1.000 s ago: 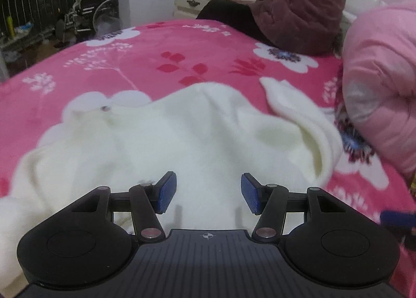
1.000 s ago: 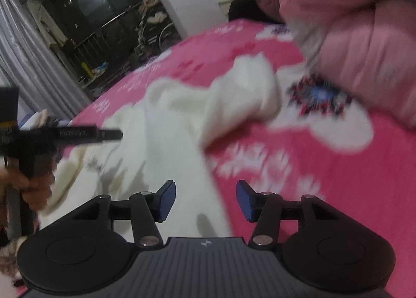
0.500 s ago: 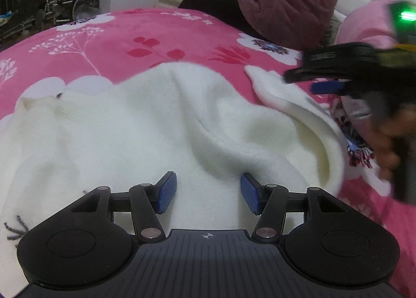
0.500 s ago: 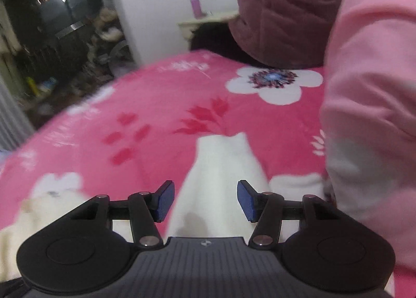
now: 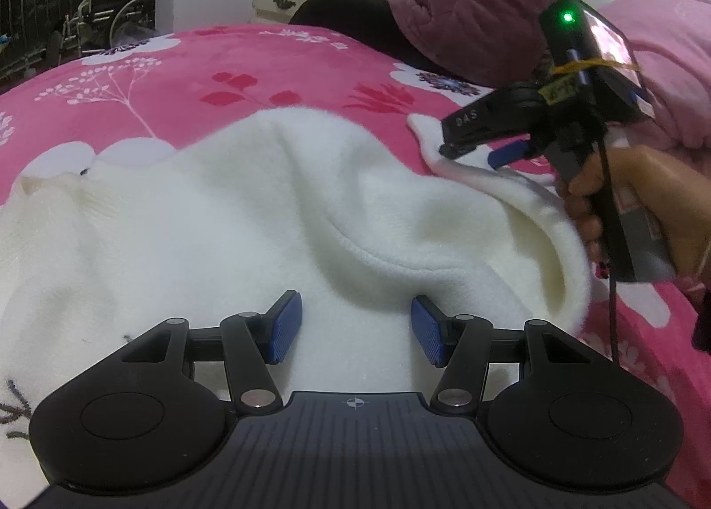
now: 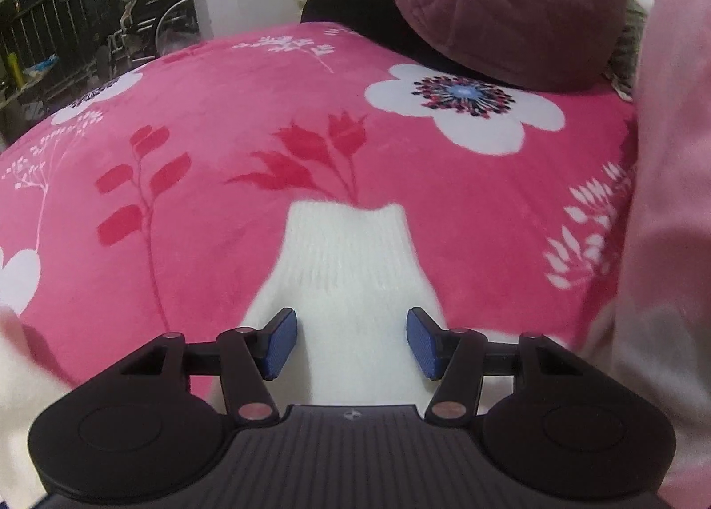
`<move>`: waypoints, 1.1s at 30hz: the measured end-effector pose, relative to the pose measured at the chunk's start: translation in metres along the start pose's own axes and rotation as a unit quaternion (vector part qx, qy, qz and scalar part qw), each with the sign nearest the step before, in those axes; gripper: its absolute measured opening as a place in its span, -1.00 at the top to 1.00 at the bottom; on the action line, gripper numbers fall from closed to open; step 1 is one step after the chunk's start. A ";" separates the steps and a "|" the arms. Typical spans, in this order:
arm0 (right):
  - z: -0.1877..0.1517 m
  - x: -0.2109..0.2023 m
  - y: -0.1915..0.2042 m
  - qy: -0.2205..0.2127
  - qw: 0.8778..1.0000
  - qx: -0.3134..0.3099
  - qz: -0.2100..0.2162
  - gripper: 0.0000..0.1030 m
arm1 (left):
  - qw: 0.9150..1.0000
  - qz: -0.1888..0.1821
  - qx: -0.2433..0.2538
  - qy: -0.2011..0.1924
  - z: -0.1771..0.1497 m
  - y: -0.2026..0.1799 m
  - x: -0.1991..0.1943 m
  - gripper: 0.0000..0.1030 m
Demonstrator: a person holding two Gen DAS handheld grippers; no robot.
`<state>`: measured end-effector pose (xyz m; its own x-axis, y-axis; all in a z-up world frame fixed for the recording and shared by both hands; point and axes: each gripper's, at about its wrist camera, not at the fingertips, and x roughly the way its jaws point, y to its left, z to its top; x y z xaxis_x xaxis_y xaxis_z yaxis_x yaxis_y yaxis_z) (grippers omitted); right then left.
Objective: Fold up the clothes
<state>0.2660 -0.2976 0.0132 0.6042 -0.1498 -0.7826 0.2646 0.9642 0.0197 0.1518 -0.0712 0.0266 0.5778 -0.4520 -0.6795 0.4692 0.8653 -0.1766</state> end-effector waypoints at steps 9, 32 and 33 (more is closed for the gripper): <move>0.008 -0.010 -0.017 0.019 0.998 -0.056 0.012 0.87 | 1.000 -0.003 -0.004 -0.009 -0.003 0.001 0.001 -0.07; 0.025 -0.113 -0.031 -0.107 0.994 -0.024 0.005 -0.15 | 1.000 -0.014 -0.024 -0.015 -0.002 0.004 0.003 -0.08; 0.026 -0.110 -0.023 -0.102 0.994 -0.034 0.010 -0.22 | 1.000 -0.013 -0.023 -0.014 -0.002 0.004 0.003 -0.08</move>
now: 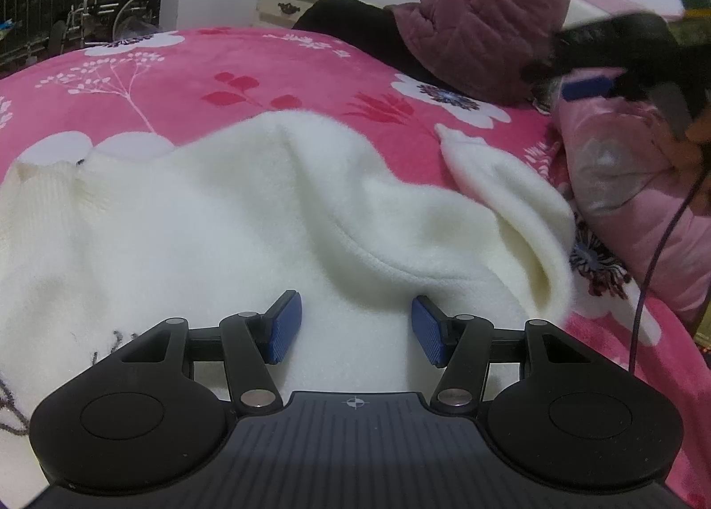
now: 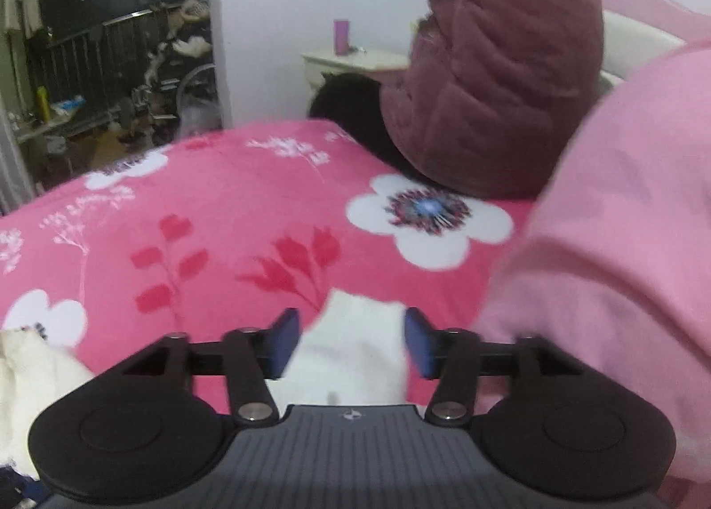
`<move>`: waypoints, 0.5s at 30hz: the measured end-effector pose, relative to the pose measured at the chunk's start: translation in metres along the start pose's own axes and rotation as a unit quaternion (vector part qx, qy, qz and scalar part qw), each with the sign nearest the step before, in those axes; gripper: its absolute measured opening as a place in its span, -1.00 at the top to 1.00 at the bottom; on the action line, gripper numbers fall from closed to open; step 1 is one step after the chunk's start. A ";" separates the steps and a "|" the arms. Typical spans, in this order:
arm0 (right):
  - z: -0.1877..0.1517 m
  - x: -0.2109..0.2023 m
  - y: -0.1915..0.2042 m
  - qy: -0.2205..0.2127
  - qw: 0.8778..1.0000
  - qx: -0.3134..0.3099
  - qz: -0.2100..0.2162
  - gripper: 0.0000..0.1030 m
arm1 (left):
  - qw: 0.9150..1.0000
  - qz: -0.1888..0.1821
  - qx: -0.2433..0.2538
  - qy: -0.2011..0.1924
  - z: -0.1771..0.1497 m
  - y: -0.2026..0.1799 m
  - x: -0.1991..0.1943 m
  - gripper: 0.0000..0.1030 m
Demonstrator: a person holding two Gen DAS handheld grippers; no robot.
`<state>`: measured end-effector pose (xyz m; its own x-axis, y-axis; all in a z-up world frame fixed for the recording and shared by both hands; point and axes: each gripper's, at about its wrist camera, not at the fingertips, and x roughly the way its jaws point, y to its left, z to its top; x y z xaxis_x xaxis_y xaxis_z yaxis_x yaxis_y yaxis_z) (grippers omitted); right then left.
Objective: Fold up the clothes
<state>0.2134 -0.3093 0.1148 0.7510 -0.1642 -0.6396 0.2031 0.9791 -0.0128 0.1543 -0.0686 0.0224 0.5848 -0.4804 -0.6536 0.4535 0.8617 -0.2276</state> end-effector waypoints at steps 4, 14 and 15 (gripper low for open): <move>0.002 0.043 0.030 0.071 0.996 -0.028 0.041 -0.33 | 1.000 0.001 -0.003 0.000 0.000 -0.001 0.000 -0.08; -0.012 0.150 0.008 0.202 0.977 0.049 0.035 -0.34 | 1.000 -0.003 -0.012 -0.002 -0.001 0.002 0.002 -0.09; -0.012 0.151 0.009 0.206 0.977 0.038 0.035 -0.27 | 1.000 -0.003 -0.013 -0.002 -0.001 0.002 0.002 -0.09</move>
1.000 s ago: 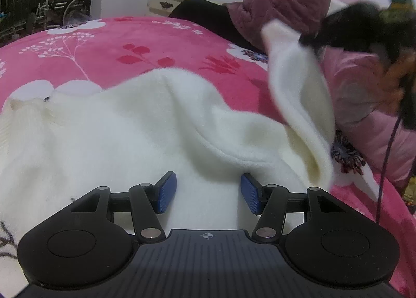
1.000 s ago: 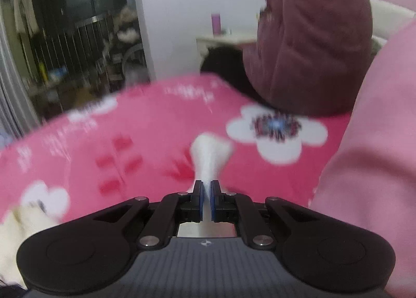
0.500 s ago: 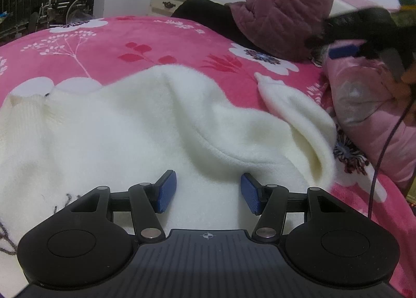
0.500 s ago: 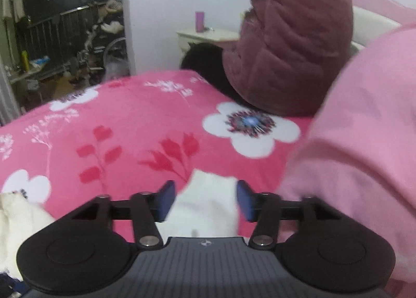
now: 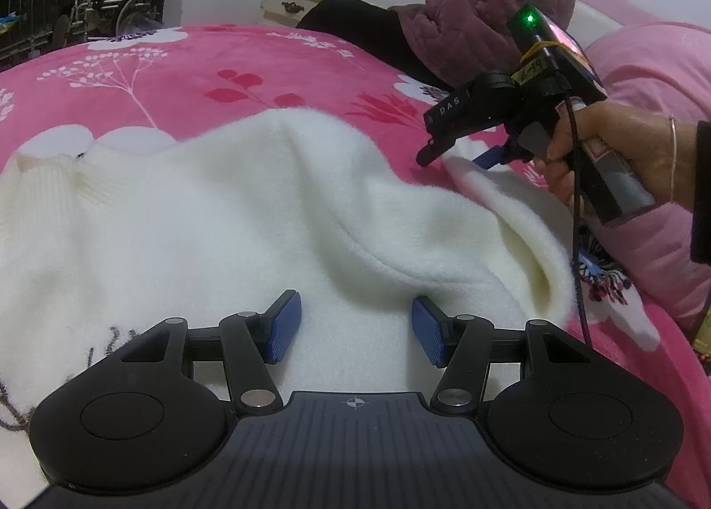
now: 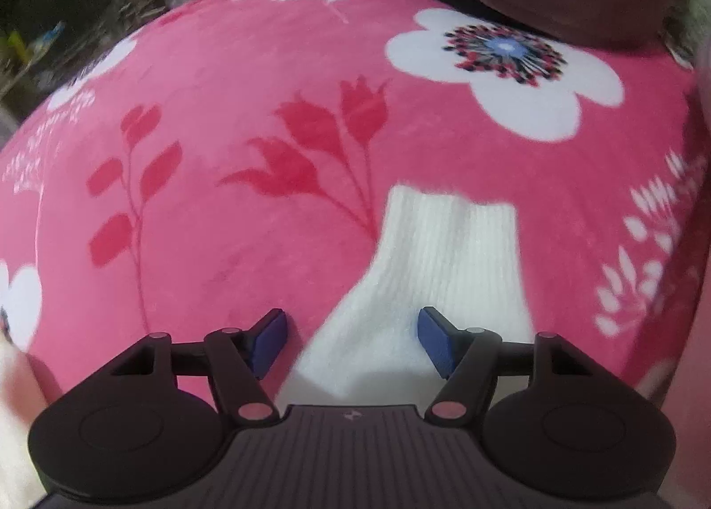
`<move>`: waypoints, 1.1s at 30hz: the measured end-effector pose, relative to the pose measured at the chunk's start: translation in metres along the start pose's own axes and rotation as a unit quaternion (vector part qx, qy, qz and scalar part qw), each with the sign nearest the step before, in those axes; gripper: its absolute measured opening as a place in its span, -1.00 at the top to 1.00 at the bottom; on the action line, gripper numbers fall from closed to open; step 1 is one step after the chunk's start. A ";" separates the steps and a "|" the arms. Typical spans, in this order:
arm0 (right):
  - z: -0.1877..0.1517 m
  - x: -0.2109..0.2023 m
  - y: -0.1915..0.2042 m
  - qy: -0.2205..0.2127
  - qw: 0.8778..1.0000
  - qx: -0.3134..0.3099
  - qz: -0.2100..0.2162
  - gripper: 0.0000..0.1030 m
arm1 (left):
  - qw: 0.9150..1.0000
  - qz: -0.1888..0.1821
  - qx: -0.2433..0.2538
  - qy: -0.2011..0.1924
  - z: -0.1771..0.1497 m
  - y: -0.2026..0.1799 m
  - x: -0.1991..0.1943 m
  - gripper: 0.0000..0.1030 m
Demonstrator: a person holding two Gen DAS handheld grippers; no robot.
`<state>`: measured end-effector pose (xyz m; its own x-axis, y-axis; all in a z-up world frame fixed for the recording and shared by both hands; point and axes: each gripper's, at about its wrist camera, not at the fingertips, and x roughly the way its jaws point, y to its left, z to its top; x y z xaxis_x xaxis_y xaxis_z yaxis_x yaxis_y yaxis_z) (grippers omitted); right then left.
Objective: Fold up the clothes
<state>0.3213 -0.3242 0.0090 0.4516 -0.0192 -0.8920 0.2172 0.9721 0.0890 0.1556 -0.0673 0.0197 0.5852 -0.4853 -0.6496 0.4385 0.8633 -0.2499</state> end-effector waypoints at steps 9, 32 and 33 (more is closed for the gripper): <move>0.006 -0.038 -0.024 -0.065 0.997 0.030 -0.002 0.80 | 1.000 0.003 -0.002 0.005 0.002 -0.001 -0.004 -0.09; -0.083 -0.279 -0.104 -0.467 0.880 0.056 0.057 0.80 | 1.000 -0.029 0.005 0.000 0.042 -0.021 0.050 -0.11; -0.090 -0.284 -0.105 -0.476 0.876 0.053 0.061 0.80 | 1.000 -0.027 0.007 0.002 0.043 -0.023 0.057 -0.16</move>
<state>0.0920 -0.4000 0.2131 0.9829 -0.1521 -0.1034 0.1733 0.9544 0.2433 0.2079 -0.1211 0.0194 0.5577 -0.5305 -0.6383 0.4783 0.8340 -0.2753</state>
